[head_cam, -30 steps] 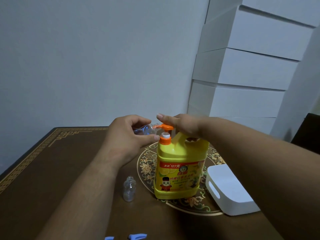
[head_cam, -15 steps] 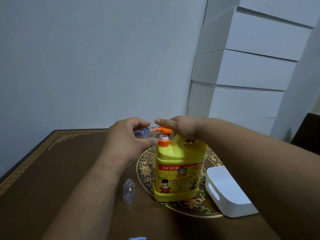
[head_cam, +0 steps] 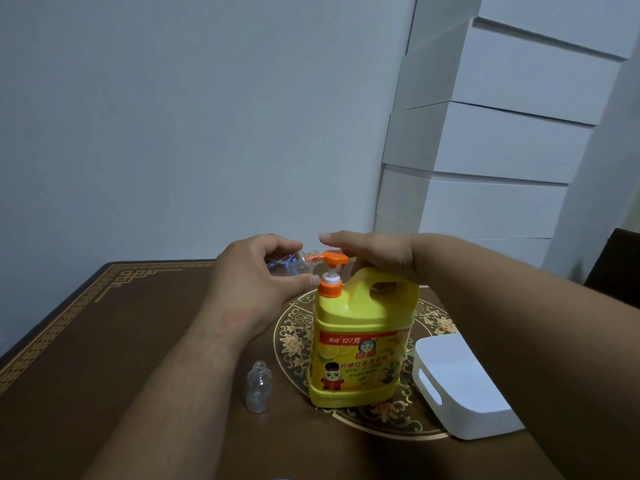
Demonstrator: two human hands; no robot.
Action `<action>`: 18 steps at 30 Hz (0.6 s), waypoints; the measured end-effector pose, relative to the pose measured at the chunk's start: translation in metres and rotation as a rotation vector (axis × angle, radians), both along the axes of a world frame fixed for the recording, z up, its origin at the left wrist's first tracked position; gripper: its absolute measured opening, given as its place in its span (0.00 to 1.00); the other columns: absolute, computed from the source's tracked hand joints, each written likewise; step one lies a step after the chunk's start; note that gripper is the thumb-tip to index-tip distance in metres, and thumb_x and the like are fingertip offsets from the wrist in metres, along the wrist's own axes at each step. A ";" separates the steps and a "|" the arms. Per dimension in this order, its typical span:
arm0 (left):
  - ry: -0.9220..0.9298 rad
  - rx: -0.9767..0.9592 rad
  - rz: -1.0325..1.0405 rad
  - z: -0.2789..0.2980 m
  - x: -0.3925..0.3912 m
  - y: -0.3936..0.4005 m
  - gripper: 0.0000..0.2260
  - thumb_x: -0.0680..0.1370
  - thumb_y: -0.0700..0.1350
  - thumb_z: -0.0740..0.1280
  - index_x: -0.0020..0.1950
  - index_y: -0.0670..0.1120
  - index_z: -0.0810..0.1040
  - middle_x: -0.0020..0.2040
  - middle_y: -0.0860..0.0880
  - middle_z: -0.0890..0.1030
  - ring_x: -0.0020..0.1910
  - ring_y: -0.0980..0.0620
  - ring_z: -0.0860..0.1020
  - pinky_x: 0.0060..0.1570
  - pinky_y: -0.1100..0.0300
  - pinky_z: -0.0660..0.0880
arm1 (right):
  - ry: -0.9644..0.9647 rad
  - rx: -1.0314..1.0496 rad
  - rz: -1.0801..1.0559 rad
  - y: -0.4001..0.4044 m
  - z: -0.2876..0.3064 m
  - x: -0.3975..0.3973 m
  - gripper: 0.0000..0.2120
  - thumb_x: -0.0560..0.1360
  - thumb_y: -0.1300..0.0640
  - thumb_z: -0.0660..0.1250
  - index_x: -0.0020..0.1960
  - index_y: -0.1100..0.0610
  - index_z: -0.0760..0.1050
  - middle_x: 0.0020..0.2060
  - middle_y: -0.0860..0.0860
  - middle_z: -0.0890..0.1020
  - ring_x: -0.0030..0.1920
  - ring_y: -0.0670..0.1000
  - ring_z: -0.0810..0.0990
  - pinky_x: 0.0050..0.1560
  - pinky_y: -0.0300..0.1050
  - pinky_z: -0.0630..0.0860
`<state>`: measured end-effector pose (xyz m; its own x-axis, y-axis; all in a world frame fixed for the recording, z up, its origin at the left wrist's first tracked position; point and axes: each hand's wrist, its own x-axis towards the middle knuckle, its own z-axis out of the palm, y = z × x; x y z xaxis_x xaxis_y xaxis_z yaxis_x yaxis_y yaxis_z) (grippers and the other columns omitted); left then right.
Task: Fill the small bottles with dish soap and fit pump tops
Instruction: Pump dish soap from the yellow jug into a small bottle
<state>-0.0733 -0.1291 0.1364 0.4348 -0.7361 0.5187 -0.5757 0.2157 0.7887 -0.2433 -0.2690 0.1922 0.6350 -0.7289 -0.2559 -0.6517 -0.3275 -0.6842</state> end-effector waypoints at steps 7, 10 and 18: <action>0.002 0.003 -0.003 0.000 0.000 -0.001 0.24 0.63 0.49 0.87 0.58 0.51 0.87 0.50 0.57 0.86 0.50 0.63 0.83 0.53 0.66 0.79 | -0.046 -0.012 -0.001 -0.008 -0.003 -0.005 0.27 0.74 0.31 0.66 0.49 0.56 0.81 0.36 0.54 0.82 0.35 0.53 0.78 0.42 0.47 0.73; 0.007 0.001 -0.015 0.001 0.000 0.000 0.25 0.63 0.48 0.86 0.58 0.51 0.87 0.50 0.57 0.86 0.51 0.63 0.83 0.55 0.64 0.79 | -0.118 -0.041 -0.014 -0.016 -0.007 -0.010 0.32 0.67 0.27 0.71 0.57 0.52 0.81 0.40 0.52 0.83 0.39 0.53 0.80 0.40 0.47 0.76; 0.022 0.009 -0.014 0.001 0.000 0.000 0.26 0.62 0.50 0.87 0.58 0.51 0.87 0.50 0.57 0.87 0.52 0.60 0.84 0.56 0.59 0.81 | -0.076 -0.079 -0.014 -0.015 -0.007 -0.010 0.34 0.67 0.26 0.69 0.59 0.52 0.81 0.51 0.55 0.85 0.51 0.57 0.83 0.55 0.55 0.81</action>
<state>-0.0728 -0.1288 0.1375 0.4352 -0.7468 0.5029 -0.5554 0.2170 0.8028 -0.2530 -0.2841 0.1852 0.6401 -0.7537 -0.1490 -0.6036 -0.3735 -0.7044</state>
